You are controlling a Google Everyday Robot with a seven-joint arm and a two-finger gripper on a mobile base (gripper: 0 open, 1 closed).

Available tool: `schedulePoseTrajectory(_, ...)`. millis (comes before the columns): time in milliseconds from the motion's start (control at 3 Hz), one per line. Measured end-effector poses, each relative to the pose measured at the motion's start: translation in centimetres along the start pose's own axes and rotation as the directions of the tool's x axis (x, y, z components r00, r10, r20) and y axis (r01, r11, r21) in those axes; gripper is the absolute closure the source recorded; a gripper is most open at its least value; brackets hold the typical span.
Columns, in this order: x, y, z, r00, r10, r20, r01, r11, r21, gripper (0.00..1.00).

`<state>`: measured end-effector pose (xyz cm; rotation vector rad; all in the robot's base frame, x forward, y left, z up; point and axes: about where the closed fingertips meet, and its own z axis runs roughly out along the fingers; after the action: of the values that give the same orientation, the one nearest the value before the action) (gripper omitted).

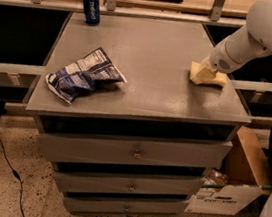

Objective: Move sponge near blue chip bag

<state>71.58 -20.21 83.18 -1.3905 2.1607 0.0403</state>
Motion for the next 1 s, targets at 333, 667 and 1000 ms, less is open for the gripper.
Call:
schedulePoseTrajectory(333, 0.0, 0.1, 0.3, 1.0, -0.001, -0.001, 0.001, 1.0, -0.004, 1.0)
schedulePoseTrajectory(667, 0.0, 0.1, 0.3, 1.0, -0.001, -0.001, 0.001, 1.0, -0.004, 1.0)
schedulePoseTrajectory(1000, -1.2, 1.0, -1.3, 0.998, -0.052, 0.024, 0.052, 0.9986, -0.007, 1.0)
